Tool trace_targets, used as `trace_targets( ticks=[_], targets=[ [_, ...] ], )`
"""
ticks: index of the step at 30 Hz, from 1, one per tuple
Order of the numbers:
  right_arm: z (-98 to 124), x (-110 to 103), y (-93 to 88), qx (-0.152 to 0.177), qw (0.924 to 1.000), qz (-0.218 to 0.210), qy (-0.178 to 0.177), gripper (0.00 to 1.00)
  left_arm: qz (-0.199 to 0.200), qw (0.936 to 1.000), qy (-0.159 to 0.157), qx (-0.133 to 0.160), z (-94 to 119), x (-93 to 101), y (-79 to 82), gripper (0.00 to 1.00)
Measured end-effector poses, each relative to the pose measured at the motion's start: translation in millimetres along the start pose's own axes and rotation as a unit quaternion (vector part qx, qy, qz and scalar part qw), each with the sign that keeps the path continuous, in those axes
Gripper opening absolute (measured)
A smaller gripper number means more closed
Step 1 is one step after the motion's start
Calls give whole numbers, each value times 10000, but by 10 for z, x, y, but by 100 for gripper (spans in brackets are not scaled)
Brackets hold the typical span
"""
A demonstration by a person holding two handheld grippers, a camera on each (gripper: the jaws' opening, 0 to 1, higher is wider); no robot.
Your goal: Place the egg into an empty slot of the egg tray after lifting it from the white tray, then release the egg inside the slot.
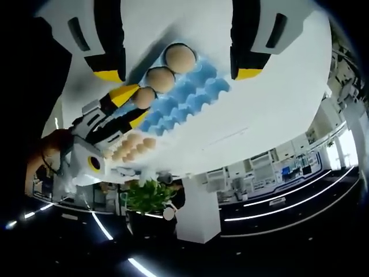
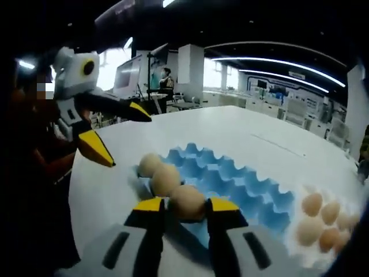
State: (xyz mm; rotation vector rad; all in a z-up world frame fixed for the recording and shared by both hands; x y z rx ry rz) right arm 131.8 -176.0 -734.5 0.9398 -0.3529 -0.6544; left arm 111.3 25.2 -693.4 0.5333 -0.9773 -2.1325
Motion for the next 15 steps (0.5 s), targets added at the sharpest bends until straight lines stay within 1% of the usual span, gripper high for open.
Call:
trace_targets(
  ticks=[2, 3, 4, 5, 6, 7, 8, 9, 10, 11, 12, 13, 15],
  targets=[
    [129, 98, -15, 177, 9990, -276, -297, 30, -1, 10000, -5, -24, 1, 18, -5, 74],
    [229, 198, -39, 283, 9968, -517, -544, 30, -1, 10000, -7, -23, 0, 24, -3, 74],
    [290, 270, -62, 323, 9950, -625, -706, 30, 0, 10000, -22, -18, -1, 30, 0, 73],
    [398, 410, -120, 335, 9906, -795, -1059, 30, 0, 10000, -38, -16, -5, 39, 6, 73],
    [478, 506, -165, 330, 9860, -960, -1323, 30, -11, 10000, -34, -15, -7, 43, 10, 73],
    [605, 650, -233, 391, 9778, -1198, -1676, 29, -23, 10000, -33, -13, -12, 45, 14, 73],
    [649, 696, -258, 412, 9747, -1278, -1789, 30, -22, 10000, -35, -13, -13, 45, 15, 73],
    [781, 838, -340, 413, 9640, -1494, -2158, 30, -11, 10000, -38, -5, -15, 47, 20, 73],
    [868, 918, -397, 397, 9569, -1628, -2373, 29, -8, 10000, -34, 2, -15, 48, 23, 73],
    [961, 1005, -445, 427, 9492, -1709, -2606, 30, -12, 10000, -32, 4, -13, 53, 25, 73],
    [1090, 1112, -524, 389, 9386, -1810, -2911, 30, -19, 10000, -24, -5, -12, 59, 25, 73],
    [1196, 1203, -592, 331, 9298, -1855, -3163, 30, -13, 10000, -17, -11, -9, 63, 22, 73],
    [1350, 1328, -678, 269, 9158, -1947, -3504, 30, 17, 10000, -26, -14, -4, 74, 15, 73]
  ],
)
Point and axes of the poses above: the point that each gripper's makers call its tool centre point, and the gripper's own axes: z roughly backward along the fingers, x roughly to its right, y roughly out of its top, the point moved 8 cm from there along z, roughly backward along the fingers, and after that the axes turned 12 degrees about -x, right-handed, at the moved point
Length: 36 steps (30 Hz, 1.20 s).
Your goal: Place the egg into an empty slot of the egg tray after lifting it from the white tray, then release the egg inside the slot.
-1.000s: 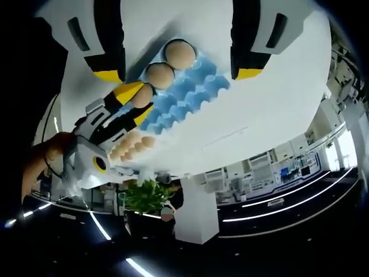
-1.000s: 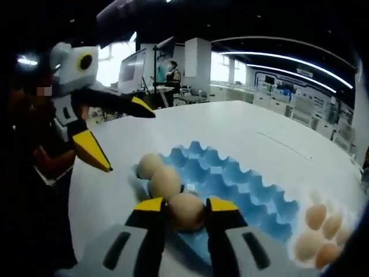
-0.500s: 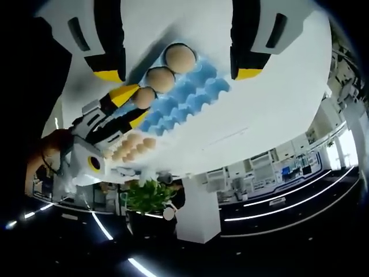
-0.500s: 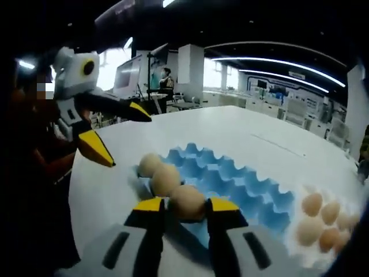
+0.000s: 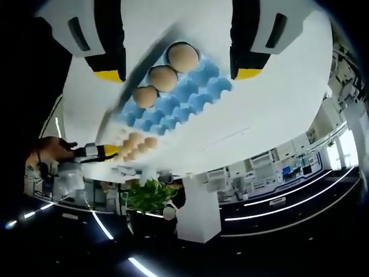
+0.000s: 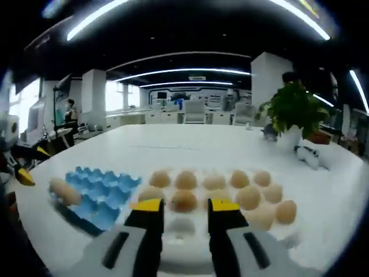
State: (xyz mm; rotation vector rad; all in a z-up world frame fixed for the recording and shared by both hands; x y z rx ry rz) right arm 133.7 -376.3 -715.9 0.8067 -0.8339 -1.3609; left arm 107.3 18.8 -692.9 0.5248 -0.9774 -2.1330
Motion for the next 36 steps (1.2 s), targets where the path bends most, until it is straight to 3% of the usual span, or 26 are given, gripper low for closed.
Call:
trace_targets(
  ticks=[4, 12, 20, 25, 32, 34, 36],
  targets=[
    [25, 315, -22, -28, 9984, -229, -521, 30, -21, 10000, 14, -45, -2, 5, -5, 73],
    [-46, 641, -79, -176, 9952, -472, -836, 30, 50, 9999, 35, -112, -2, 2, 6, 76],
    [-140, 707, -136, -382, 9942, -586, -811, 32, 119, 9997, 14, -215, -18, -1, 0, 76],
    [-162, 623, -84, -340, 9967, -382, -627, 32, 173, 9993, 86, -326, -31, -26, -16, 76],
    [-302, 587, -223, -925, 9936, -494, -423, 30, 277, 9989, 117, -355, -25, -49, -32, 73],
    [-311, 593, -216, -824, 9935, -677, -408, 29, 298, 9989, 117, -337, -19, -59, -31, 73],
    [-312, 602, -217, -823, 9943, -570, -371, 28, 324, 9989, 126, -325, -20, -69, -30, 72]
  ],
)
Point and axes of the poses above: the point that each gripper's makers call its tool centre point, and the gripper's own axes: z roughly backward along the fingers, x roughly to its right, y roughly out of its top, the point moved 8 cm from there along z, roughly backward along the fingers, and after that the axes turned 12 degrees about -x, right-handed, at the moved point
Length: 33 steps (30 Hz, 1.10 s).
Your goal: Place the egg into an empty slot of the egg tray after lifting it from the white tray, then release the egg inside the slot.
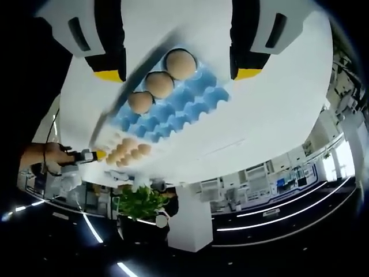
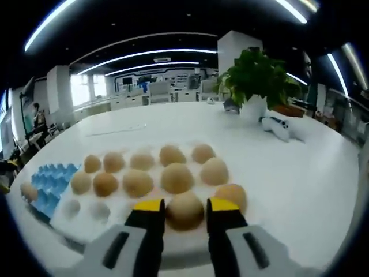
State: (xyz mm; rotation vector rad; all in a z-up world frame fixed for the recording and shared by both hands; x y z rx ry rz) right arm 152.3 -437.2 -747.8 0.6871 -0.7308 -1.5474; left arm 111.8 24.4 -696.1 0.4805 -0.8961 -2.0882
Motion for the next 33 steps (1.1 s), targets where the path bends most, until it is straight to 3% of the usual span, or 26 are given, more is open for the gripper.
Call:
trace_targets(
  ticks=[8, 13, 18, 26, 33],
  targets=[
    [-22, -29, -7, -8, 9998, 192, -26, 25, -41, 10000, -61, 60, -31, 7, 25, 71],
    [-19, -6, -3, -7, 10000, 25, 21, 24, -49, 9999, -53, 90, -21, 0, 29, 71],
    [39, 18, 3, 78, 9989, -441, 112, 24, -47, 9999, -31, 98, -10, -29, 36, 70],
    [81, 23, 82, 30, 9992, -352, 167, 24, 8, 9998, -82, 162, -25, -18, 49, 69],
    [176, -40, 127, 202, 9980, -528, 288, 24, -1, 9998, -92, 187, -24, -11, 51, 69]
  ],
)
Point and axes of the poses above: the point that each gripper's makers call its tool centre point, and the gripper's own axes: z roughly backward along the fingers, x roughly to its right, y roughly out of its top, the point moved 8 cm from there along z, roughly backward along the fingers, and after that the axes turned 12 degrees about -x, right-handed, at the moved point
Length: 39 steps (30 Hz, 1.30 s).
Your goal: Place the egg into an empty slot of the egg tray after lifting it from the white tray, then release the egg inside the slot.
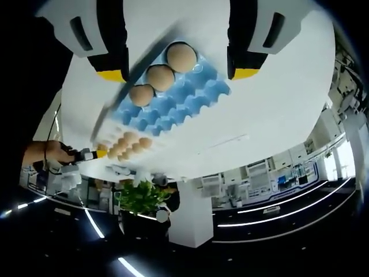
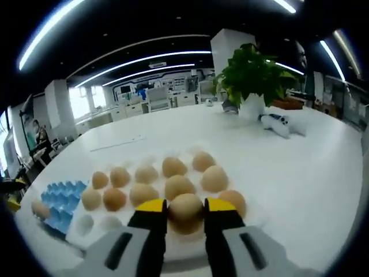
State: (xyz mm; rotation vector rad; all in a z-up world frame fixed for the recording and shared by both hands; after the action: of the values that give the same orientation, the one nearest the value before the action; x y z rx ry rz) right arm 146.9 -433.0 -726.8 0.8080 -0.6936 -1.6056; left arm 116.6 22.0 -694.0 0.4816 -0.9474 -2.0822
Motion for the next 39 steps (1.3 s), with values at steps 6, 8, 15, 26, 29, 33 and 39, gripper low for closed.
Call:
trace_targets(
  ticks=[6, 8, 15, 26, 29, 33, 39],
  targets=[
    [63, -172, 62, 117, 9996, 9, 241, 24, -3, 10000, 12, -22, -6, -7, -26, 69],
    [69, -230, 75, 138, 9993, 3, 347, 24, -10, 10000, 14, -35, -5, -9, -34, 69],
    [78, -457, 78, 116, 9978, 55, 648, 24, -27, 10000, 8, -41, -5, -7, -33, 69],
    [120, -1056, -25, -51, 9883, 410, 1468, 24, -18, 10000, -13, -29, 14, -5, -47, 68],
    [131, -1174, -39, -89, 9851, 473, 1654, 24, -20, 10000, -12, -34, 21, -7, -50, 68],
    [137, -1302, -75, -150, 9802, 538, 1901, 24, -26, 10000, -12, -34, 27, -7, -53, 68],
    [135, -1532, -149, -278, 9707, 722, 2276, 24, -34, 10000, -32, -22, 28, -3, -51, 68]
  ],
)
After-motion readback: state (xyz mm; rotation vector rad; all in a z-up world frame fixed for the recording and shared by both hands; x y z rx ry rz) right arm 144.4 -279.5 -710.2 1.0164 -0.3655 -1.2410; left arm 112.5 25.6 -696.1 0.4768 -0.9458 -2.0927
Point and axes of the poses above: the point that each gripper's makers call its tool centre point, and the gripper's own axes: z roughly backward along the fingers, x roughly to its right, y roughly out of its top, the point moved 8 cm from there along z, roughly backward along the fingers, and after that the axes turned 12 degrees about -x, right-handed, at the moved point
